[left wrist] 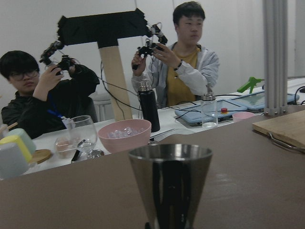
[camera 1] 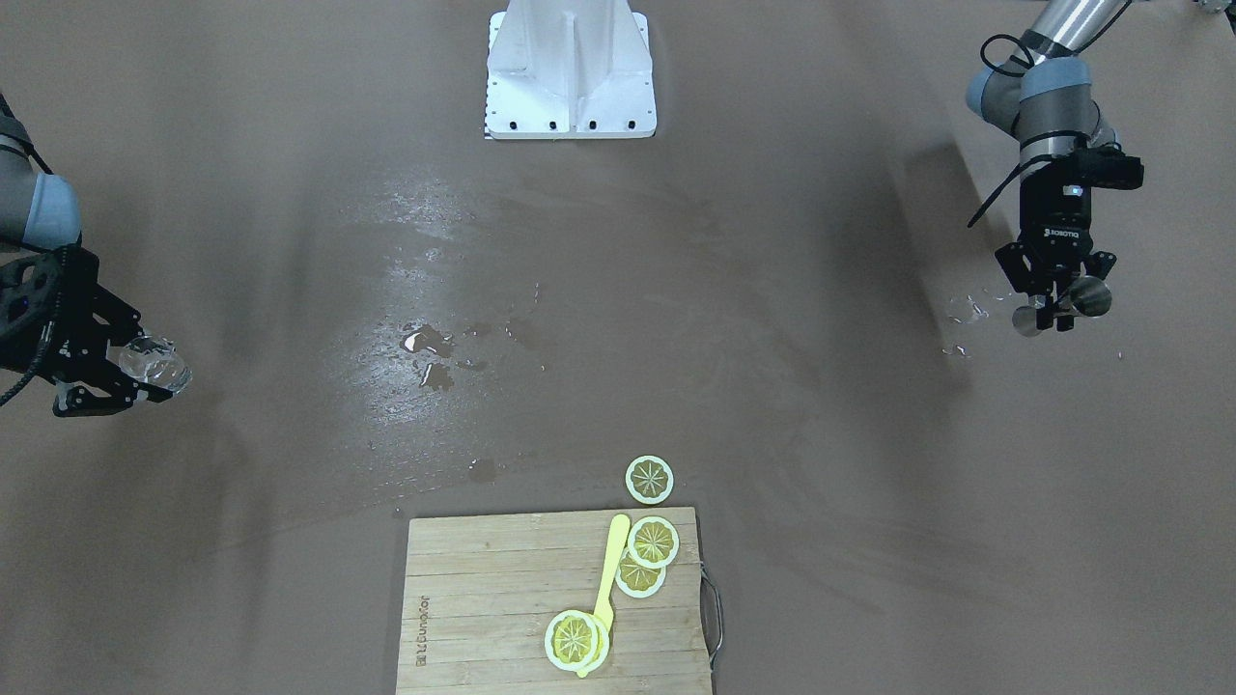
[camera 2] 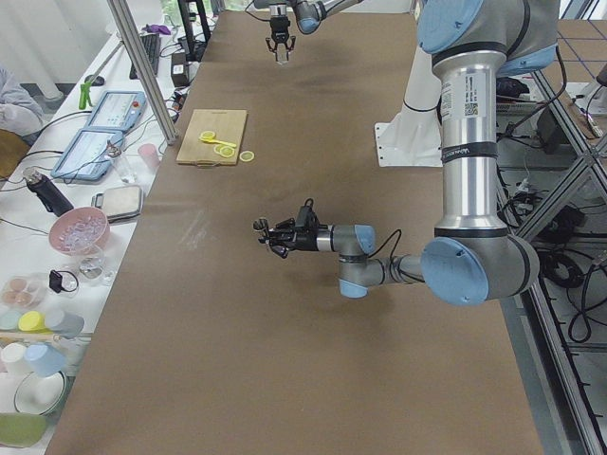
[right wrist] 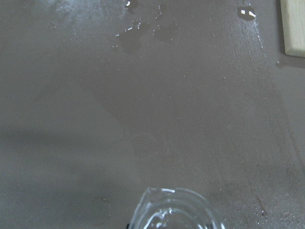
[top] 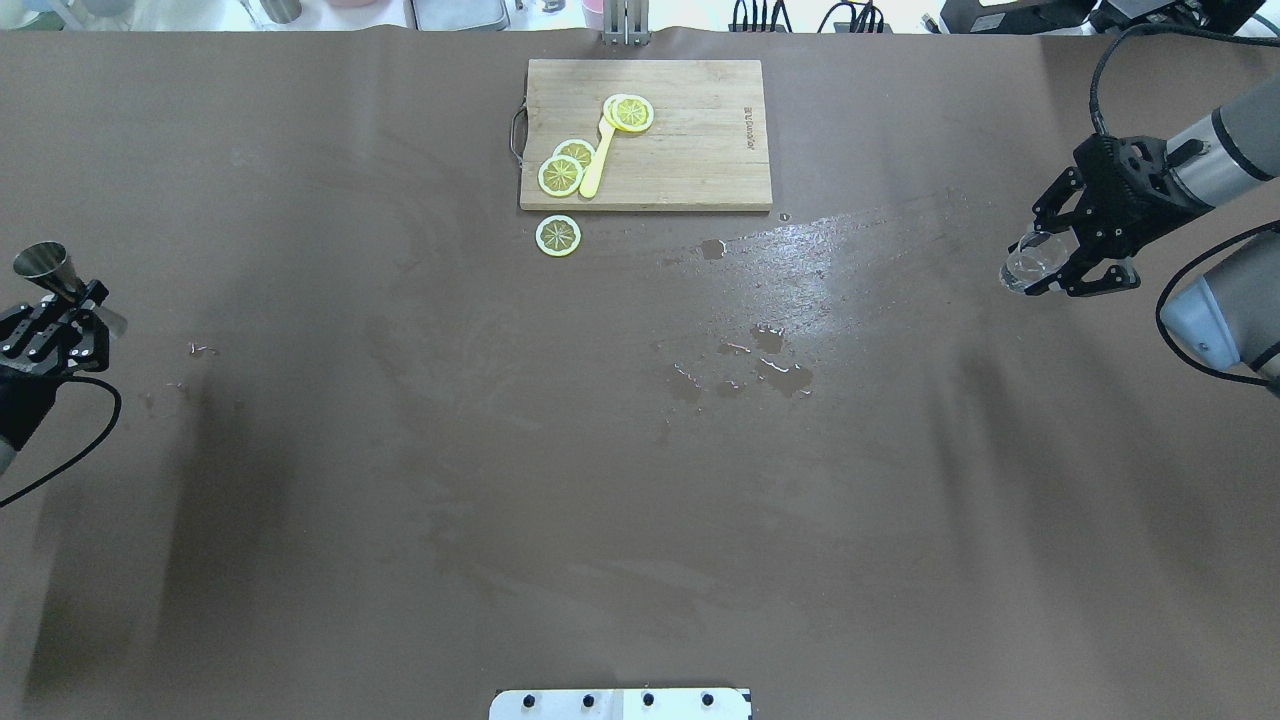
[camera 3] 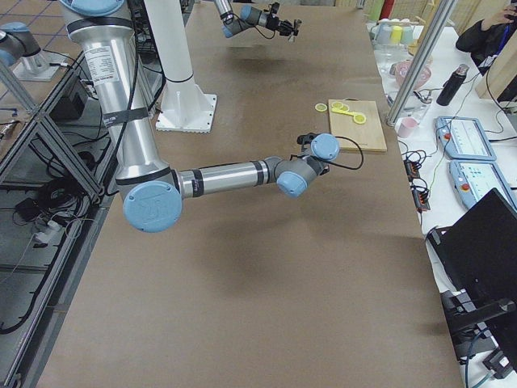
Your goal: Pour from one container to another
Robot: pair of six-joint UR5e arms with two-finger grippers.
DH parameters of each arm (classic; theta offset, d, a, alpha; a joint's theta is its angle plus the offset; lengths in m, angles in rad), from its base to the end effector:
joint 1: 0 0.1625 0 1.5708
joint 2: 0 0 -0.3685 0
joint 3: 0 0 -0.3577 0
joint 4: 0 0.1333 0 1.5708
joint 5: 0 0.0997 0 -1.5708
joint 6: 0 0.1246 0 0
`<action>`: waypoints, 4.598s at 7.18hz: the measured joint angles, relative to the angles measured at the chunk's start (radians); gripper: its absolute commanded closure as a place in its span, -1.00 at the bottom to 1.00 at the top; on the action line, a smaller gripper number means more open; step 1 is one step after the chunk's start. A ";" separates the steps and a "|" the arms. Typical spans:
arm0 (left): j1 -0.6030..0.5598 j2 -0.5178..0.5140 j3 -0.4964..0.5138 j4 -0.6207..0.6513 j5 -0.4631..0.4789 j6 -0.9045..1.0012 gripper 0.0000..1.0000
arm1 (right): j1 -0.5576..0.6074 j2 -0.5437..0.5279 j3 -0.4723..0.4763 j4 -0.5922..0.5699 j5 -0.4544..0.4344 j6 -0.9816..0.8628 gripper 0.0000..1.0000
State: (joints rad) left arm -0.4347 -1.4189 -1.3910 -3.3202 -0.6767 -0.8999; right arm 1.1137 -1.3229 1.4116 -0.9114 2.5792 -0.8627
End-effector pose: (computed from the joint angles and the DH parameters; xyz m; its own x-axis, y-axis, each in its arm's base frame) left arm 0.2429 -0.3668 0.5566 0.7068 0.1011 -0.7002 0.6680 0.2306 0.7075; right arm -0.2243 -0.5193 0.4689 -0.0997 -0.9885 -0.1134 0.3809 -0.1432 0.9134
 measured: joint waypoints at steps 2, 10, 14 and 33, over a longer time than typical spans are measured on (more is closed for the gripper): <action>0.098 0.045 -0.010 0.154 0.171 -0.216 1.00 | 0.000 0.042 -0.101 0.027 -0.009 -0.002 1.00; 0.189 0.056 -0.014 0.555 0.299 -0.557 1.00 | -0.001 0.154 -0.283 0.032 -0.032 -0.005 1.00; 0.204 0.055 -0.012 0.558 0.313 -0.561 -0.29 | -0.005 0.160 -0.298 0.031 -0.070 -0.003 1.00; 0.264 0.253 -0.637 0.759 0.244 -0.236 -0.98 | -0.005 0.151 -0.326 0.124 -0.082 0.018 -0.37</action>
State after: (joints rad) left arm -0.1703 -1.1659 -2.0277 -2.5607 -0.4331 -1.1357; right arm 1.1082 -1.1720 1.0857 -0.7875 2.4969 -0.8451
